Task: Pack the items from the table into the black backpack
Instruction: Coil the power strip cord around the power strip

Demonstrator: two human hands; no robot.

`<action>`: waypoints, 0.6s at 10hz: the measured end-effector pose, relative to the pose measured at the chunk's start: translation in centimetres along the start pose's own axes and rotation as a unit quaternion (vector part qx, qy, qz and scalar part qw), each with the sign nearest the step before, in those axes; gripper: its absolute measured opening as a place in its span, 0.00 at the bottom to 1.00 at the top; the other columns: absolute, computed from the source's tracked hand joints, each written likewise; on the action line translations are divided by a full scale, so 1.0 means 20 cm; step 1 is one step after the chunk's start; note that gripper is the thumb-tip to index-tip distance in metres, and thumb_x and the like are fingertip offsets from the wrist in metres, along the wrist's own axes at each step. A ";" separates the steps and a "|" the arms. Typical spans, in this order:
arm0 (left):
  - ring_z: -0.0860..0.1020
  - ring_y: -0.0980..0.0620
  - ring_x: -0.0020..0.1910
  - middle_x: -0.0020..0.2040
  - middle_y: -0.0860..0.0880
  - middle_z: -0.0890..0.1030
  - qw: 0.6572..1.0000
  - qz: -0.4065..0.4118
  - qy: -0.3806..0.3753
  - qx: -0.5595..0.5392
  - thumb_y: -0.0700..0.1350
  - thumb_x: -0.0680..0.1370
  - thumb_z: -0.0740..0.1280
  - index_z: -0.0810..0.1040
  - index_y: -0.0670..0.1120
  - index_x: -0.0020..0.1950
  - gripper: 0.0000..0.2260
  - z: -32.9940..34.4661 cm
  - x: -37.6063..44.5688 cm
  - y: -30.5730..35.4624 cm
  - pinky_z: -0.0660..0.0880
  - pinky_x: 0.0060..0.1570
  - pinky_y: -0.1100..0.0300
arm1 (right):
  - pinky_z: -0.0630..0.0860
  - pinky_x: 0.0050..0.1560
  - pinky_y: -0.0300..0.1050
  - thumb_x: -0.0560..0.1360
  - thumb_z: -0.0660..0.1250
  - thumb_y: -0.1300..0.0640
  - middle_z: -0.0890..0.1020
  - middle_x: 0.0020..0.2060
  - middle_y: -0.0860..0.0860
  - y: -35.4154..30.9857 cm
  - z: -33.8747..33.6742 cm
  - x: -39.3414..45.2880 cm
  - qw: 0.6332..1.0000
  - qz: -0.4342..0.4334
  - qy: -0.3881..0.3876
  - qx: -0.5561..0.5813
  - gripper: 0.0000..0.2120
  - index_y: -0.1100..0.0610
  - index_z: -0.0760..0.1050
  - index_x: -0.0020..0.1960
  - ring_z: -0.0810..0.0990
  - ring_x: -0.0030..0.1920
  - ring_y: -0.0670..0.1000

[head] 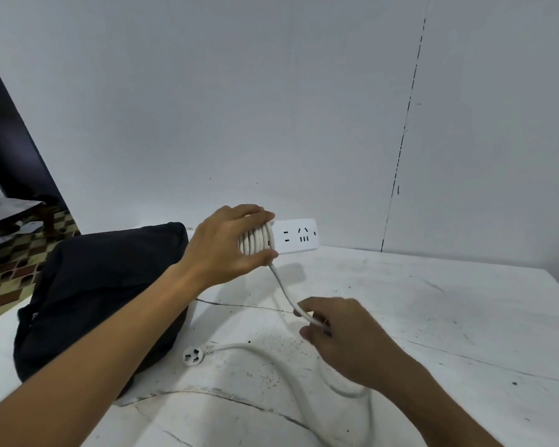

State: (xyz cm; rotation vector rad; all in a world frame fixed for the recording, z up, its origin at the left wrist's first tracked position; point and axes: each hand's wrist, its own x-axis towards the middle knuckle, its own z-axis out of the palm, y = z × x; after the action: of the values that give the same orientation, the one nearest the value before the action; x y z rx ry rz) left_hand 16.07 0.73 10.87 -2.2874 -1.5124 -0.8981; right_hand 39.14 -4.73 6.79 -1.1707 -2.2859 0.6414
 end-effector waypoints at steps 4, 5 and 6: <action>0.76 0.56 0.56 0.61 0.63 0.74 0.962 0.050 -0.141 -0.227 0.61 0.67 0.73 0.55 0.65 0.74 0.41 -0.06 -0.15 0.19 0.73 0.57 0.61 | 0.73 0.36 0.43 0.66 0.76 0.49 0.83 0.32 0.44 -0.06 -0.47 0.29 0.986 -0.099 0.128 0.032 0.05 0.50 0.84 0.38 0.76 0.31 0.44; 0.76 0.52 0.52 0.61 0.57 0.71 0.942 0.033 -0.074 -0.325 0.58 0.66 0.75 0.58 0.66 0.74 0.41 -0.07 -0.18 0.25 0.74 0.54 0.61 | 0.69 0.29 0.40 0.66 0.77 0.52 0.81 0.28 0.50 -0.02 -0.49 0.30 0.988 -0.081 0.073 0.112 0.07 0.56 0.84 0.37 0.71 0.24 0.46; 0.75 0.53 0.55 0.59 0.50 0.70 0.911 0.008 -0.027 -0.412 0.62 0.68 0.72 0.75 0.58 0.66 0.27 -0.07 -0.17 0.26 0.73 0.55 0.62 | 0.70 0.28 0.34 0.71 0.72 0.55 0.84 0.33 0.47 0.09 -0.36 0.35 0.996 -0.020 0.053 0.076 0.08 0.60 0.84 0.45 0.77 0.27 0.41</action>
State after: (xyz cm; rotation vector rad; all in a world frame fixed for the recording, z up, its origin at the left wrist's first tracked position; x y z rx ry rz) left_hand 19.29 -4.80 10.47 -2.8702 -1.2615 -1.7353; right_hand 41.13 3.33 12.71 -1.0589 -2.1275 0.7076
